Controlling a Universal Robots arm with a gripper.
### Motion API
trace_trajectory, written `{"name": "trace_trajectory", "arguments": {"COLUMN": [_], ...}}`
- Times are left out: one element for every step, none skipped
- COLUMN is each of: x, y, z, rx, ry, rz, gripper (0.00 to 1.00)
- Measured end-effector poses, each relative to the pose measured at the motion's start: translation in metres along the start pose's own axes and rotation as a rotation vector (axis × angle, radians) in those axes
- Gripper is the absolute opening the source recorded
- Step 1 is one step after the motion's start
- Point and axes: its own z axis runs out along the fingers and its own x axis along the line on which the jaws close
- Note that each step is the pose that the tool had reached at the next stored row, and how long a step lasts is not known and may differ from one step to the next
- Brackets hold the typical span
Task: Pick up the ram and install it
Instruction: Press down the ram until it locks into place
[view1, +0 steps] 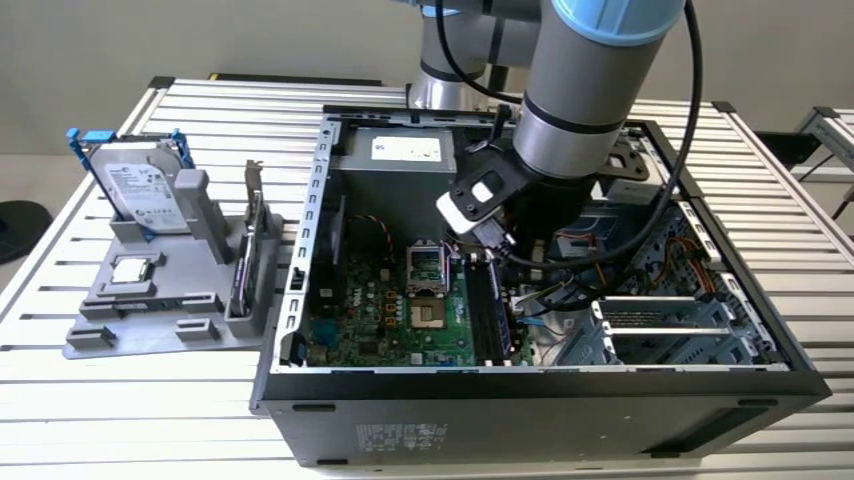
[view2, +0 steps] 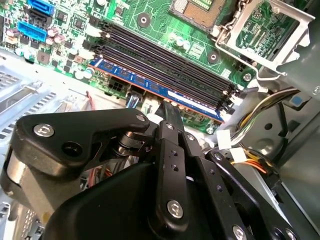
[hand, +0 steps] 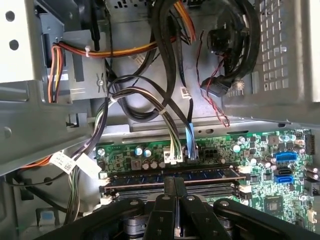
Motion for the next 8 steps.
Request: {"name": "trace_trajectory", "arguments": {"x": [0.0000, 0.0000, 0.0000, 0.0000, 0.0001, 0.0002, 0.0002, 0.0003], "y": [0.0000, 0.0000, 0.0000, 0.0000, 0.0000, 0.0000, 0.0000, 0.0000], "z": [0.0001, 0.0002, 0.0003, 0.0005, 0.0008, 0.0012, 0.0014, 0.0018], "rx": [-0.0001, -0.0001, -0.0002, -0.0003, -0.0004, -0.0005, -0.0005, -0.0006], "ry": [0.0000, 0.0000, 0.0000, 0.0000, 0.0002, 0.0004, 0.0003, 0.0004], "rz": [-0.006, -0.013, -0.021, -0.028, -0.035, -0.041, -0.048, -0.056], "gripper": [0.00, 0.00, 0.00, 0.00, 0.00, 0.00, 0.00, 0.00]}}
